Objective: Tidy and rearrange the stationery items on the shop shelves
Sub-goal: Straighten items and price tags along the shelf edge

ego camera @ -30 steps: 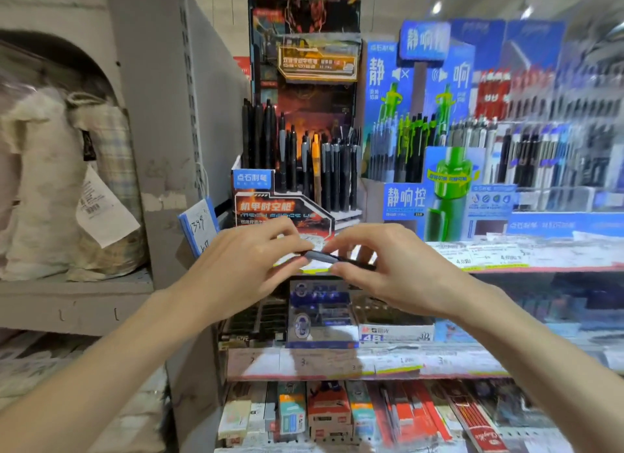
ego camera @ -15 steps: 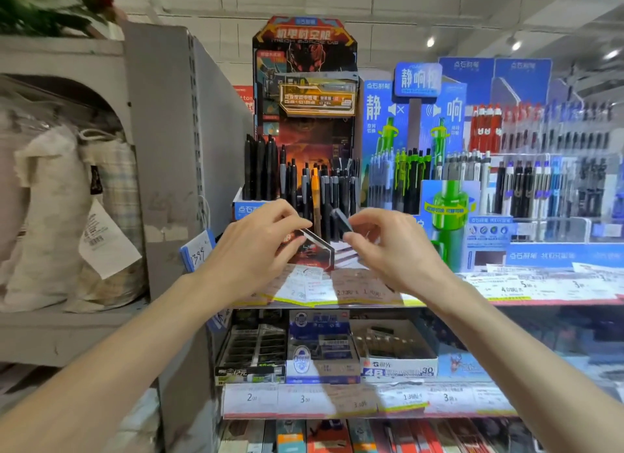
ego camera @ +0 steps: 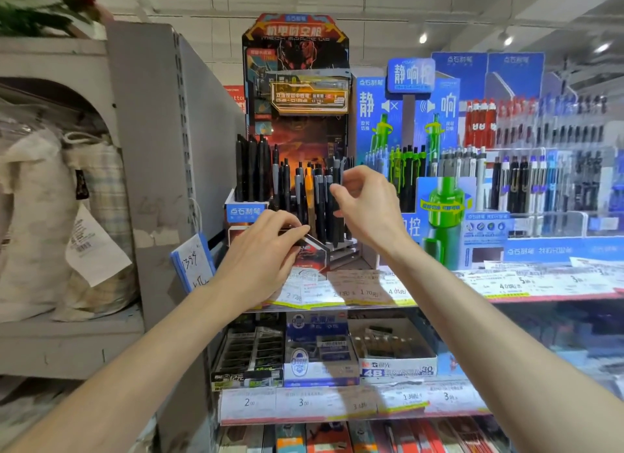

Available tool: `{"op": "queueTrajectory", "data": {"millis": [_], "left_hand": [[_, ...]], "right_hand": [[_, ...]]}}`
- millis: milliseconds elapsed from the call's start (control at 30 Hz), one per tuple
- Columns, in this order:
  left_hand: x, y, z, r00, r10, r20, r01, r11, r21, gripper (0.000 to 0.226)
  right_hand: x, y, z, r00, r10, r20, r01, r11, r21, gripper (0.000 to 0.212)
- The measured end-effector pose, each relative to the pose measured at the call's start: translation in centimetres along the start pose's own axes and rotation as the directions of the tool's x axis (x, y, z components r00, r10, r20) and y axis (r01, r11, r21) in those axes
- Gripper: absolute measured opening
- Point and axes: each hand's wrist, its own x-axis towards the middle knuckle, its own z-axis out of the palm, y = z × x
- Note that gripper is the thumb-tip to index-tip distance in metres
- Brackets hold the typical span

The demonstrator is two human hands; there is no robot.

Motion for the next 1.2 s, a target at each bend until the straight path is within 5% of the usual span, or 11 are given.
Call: {"op": "queueTrajectory", "data": {"millis": [500,1200], "left_hand": [[-0.3,-0.2,0.3,1.000,-0.017,0.001,0.017,1.000,-0.026,0.043],[-1.0,-0.2,0.1,0.998,-0.061,-0.014,0.059,0.992,-0.112,0.045]], "right_hand": [[0.3,-0.6,0.7,0.997,0.032,0.069,-0.035,0.998,0.051,0.017],[-0.8,1.0,1.7,0.980,0.066,0.189,-0.038,0.989,-0.144,0.019]]}}
